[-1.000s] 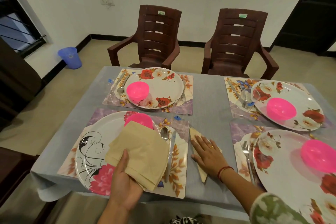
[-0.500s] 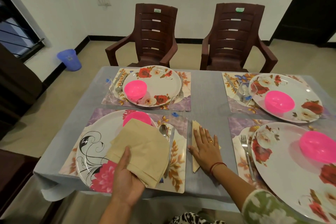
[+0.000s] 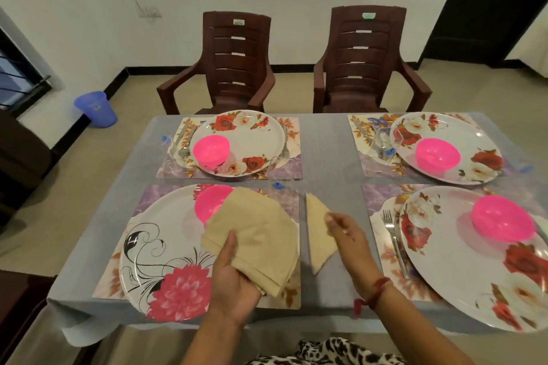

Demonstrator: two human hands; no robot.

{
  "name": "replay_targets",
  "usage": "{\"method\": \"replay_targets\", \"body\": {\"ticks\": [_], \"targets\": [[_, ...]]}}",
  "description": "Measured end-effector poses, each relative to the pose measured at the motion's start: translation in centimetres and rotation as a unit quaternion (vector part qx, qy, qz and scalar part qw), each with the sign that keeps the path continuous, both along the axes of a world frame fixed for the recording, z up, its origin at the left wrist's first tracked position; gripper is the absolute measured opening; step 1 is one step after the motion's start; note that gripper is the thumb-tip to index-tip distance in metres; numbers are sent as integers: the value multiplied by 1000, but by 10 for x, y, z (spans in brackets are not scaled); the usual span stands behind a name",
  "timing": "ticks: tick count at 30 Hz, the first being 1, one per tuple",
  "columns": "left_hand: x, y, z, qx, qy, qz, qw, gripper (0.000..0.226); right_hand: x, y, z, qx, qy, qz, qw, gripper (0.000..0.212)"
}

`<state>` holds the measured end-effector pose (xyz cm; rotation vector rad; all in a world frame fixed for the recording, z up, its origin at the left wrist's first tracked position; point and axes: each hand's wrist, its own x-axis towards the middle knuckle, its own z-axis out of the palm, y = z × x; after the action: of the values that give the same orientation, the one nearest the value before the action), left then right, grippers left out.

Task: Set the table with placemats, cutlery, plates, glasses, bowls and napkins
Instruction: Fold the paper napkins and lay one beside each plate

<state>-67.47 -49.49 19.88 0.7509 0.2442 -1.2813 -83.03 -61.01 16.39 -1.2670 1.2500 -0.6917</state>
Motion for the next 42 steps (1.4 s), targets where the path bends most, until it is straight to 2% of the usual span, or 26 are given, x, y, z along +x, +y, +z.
{"method": "replay_targets", "body": {"ticks": [2, 3, 6, 8, 9, 11, 14, 16, 19, 22, 24, 26, 29, 32, 36, 40, 42], "targets": [[-9, -9, 2, -13, 8, -29, 999, 43, -5, 16, 19, 126, -73, 69, 987, 20], [-15, -13, 5, -16, 16, -51, 998, 43, -8, 22, 26, 151, -93, 72, 982, 26], [-30, -21, 8, -34, 50, -129, 990, 49, -21, 28, 38, 199, -172, -22, 964, 41], [-37, -26, 7, -52, 71, -189, 978, 56, -35, 26, 46, 181, -183, -82, 963, 49], [-40, -30, 5, -60, 79, -211, 972, 71, -42, 25, 50, 147, -155, -98, 972, 47], [-49, -37, 4, -69, 78, -236, 966, 95, -58, 22, 58, 90, -121, -130, 980, 32], [-67, -50, 4, -67, 63, -270, 958, 104, -82, 17, 68, 42, -132, -188, 972, 17], [-81, -57, 9, -61, 50, -280, 957, 93, -100, 13, 72, -6, -117, -220, 969, 14], [-108, -75, 19, -30, -6, -304, 952, 56, -132, 0, 69, -67, -69, -244, 965, 14], [-140, -93, 15, 14, -74, -292, 953, 42, -164, -20, 56, -37, -12, -239, 970, 21], [-166, -103, 19, 21, -96, -287, 953, 32, -189, -33, 51, 5, -12, -226, 974, 17], [-189, -111, 24, 10, -96, -281, 955, 24, -212, -47, 52, 41, -57, -222, 972, 12], [-221, -122, 29, -1, -77, -269, 960, 25, -242, -67, 58, 146, -195, -194, 950, 11], [-248, -135, 33, -25, -48, -267, 962, 34, -265, -86, 61, 219, -236, -108, 941, 27], [-282, -151, 32, -47, -26, -214, 975, 43, -287, -105, 64, 212, -264, -49, 940, 41], [-311, -156, 26, -81, 4, -152, 985, 95, -299, -115, 72, 126, -211, -43, 968, 30], [-323, -154, 26, -100, 17, -129, 986, 99, -300, -115, 81, 51, -180, -1, 982, 25]]}}
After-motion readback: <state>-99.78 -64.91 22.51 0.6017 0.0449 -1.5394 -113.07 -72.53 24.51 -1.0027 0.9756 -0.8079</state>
